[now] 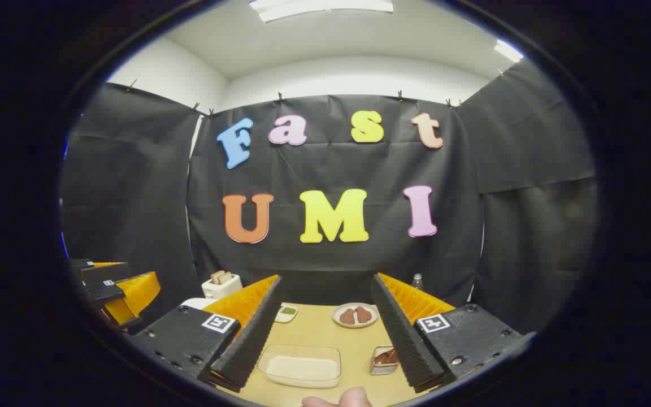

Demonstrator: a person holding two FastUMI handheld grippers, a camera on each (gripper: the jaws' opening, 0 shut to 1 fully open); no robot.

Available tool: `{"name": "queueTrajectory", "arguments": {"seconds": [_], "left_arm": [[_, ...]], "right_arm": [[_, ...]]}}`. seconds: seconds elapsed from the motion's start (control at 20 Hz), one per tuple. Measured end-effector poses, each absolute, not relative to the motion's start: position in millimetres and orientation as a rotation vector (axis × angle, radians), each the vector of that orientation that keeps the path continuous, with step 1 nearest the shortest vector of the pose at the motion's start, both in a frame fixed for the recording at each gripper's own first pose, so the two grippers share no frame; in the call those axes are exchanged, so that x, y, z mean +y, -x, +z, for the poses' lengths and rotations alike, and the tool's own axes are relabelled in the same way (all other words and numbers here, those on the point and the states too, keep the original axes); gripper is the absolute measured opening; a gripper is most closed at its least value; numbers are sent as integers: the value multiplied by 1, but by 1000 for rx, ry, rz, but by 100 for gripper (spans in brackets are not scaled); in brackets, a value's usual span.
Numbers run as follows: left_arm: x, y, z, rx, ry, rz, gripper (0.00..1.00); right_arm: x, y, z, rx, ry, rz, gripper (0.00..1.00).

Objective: Close the left gripper, press the button to open the rice cooker; take a wooden spoon from the chopstick holder with the right hand, scoop a spoonful of rice and pour it into the rice cooker, then put the wooden spoon back into the chopstick holder.

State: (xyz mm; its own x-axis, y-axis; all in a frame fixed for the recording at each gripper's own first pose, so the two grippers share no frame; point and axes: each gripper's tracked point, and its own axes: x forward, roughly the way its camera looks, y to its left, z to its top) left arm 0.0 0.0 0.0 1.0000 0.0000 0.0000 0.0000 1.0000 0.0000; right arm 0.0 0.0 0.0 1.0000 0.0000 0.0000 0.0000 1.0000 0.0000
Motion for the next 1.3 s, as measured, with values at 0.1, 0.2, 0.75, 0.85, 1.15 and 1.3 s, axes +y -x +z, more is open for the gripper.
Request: {"name": "queueTrajectory", "arguments": {"seconds": [0.1, 0.2, 0.75, 0.85, 1.15, 1.3], "left_arm": [[0, -1, -2, 3, 1, 6, 94], [3, -2, -3, 2, 4, 17, 94], [0, -10, -6, -1, 7, 24, 94], [0, -12, -6, 2, 5, 23, 94], [0, -15, -9, 9, 1, 28, 94], [6, -15, -15, 26, 6, 41, 94]], "right_arm": [[-3, -1, -3, 6, 0, -3, 100], [-5, -3, -5, 11, -5, -3, 100], [-7, -13, -10, 28, 3, 1, 100], [-6, -15, -15, 41, -1, 6, 100], [-5, -19, -18, 51, -5, 14, 100], [-5, -24, -21, 61, 2, 20, 100]]}}
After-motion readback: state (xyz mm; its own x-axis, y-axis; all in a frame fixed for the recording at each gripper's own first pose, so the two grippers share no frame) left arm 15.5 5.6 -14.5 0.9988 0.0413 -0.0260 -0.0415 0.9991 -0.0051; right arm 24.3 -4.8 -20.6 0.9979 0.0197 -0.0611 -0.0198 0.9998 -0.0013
